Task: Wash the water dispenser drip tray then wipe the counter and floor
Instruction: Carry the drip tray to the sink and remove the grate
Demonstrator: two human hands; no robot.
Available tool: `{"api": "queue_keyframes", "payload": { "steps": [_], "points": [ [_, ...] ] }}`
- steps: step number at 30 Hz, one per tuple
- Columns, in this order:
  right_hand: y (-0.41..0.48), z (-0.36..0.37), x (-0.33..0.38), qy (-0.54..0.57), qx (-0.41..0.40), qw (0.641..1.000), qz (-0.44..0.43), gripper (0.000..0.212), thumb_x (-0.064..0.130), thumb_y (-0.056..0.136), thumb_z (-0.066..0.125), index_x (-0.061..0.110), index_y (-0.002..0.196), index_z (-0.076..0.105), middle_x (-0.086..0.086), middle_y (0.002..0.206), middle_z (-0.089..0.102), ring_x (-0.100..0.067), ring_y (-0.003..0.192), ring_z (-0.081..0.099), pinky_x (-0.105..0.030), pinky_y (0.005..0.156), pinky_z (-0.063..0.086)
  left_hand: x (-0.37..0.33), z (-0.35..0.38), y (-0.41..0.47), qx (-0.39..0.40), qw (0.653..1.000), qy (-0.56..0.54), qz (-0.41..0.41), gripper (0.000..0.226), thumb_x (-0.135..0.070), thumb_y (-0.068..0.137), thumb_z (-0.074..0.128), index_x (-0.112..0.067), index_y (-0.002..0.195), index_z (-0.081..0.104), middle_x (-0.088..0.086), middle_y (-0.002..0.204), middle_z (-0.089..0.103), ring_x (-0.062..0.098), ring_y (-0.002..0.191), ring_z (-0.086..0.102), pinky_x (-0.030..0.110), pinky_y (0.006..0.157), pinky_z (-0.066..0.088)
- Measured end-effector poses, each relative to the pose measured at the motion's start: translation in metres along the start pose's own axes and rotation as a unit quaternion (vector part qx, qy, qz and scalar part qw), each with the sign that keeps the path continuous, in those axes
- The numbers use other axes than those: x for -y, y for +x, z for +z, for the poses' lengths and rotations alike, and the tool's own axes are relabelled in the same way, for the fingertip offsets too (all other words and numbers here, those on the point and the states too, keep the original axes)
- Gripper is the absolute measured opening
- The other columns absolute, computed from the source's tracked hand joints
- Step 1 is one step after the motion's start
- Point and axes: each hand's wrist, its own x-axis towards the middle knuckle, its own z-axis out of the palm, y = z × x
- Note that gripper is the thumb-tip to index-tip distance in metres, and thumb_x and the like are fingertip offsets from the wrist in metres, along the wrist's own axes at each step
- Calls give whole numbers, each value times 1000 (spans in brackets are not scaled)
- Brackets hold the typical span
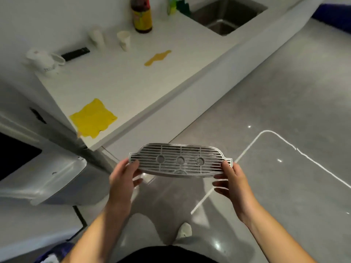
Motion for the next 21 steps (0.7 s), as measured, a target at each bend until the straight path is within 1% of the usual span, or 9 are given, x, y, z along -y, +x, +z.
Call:
{"api": "queue_keyframes", "payload": {
  "steps": [3,5,7,9,11,13,15,18,21],
  "points": [
    [11,-27,10,19,-32,999,7,31,40,105,50,13,114,60,-9,90,67,-20,70,66,-34,64,55,-7,44,11,52,999,8,-7,26,-22,103,52,-16,119,71,6,102,78,19,87,69,37,76,49],
    [25,-51,15,46,-64,997,12,28,39,106,50,14,113,60,-9,90,66,-20,70,66,-34,64,54,-11,82,26,81,996,28,-13,27,-21,103,52,-18,124,70,4,102,78,17,86,70,34,74,50],
    [42,-73,21,69,-95,993,17,24,38,107,49,17,111,61,-8,90,66,-21,71,65,-35,66,53,-16,123,43,119,991,57,-13,25,-21,102,55,-21,121,72,4,103,79,12,82,72,33,72,51],
    [62,-90,30,90,-124,988,21,22,39,106,50,20,107,61,-6,89,68,-20,70,65,-35,66,54,-19,160,65,158,985,71,-12,24,-28,98,58,-24,118,72,3,106,79,11,84,73,35,73,51],
    [81,-105,37,113,-164,980,25,21,40,105,52,20,106,61,-3,85,69,-18,67,65,-31,61,55,-24,197,89,188,978,93,-11,30,-38,90,63,-27,117,73,2,108,79,13,88,74,36,74,53],
    [100,-121,48,131,-196,972,25,22,40,104,54,20,107,62,-3,83,68,-17,65,65,-29,57,55,-29,235,112,211,971,110,-11,35,-42,86,66,-30,118,72,0,109,79,15,92,76,35,74,54],
    [118,-134,60,137,-219,966,34,23,41,104,53,21,110,63,-5,87,67,-18,67,65,-28,57,56,-37,271,135,225,966,125,-5,31,-41,87,67,-33,117,72,-4,107,79,12,91,76,32,70,54],
    [144,-148,83,153,-243,957,38,25,42,104,52,20,109,64,-6,86,66,-18,67,64,-29,58,56,-52,321,169,252,958,140,5,22,-30,95,68,-34,116,71,-8,107,79,10,92,76,31,67,55],
    [172,-162,108,168,-265,949,35,25,40,105,51,19,107,64,-8,85,65,-19,67,62,-30,60,56,-66,367,196,274,948,160,7,21,-24,98,67,-32,117,70,-12,106,79,8,92,76,25,63,57]
  ]
}}
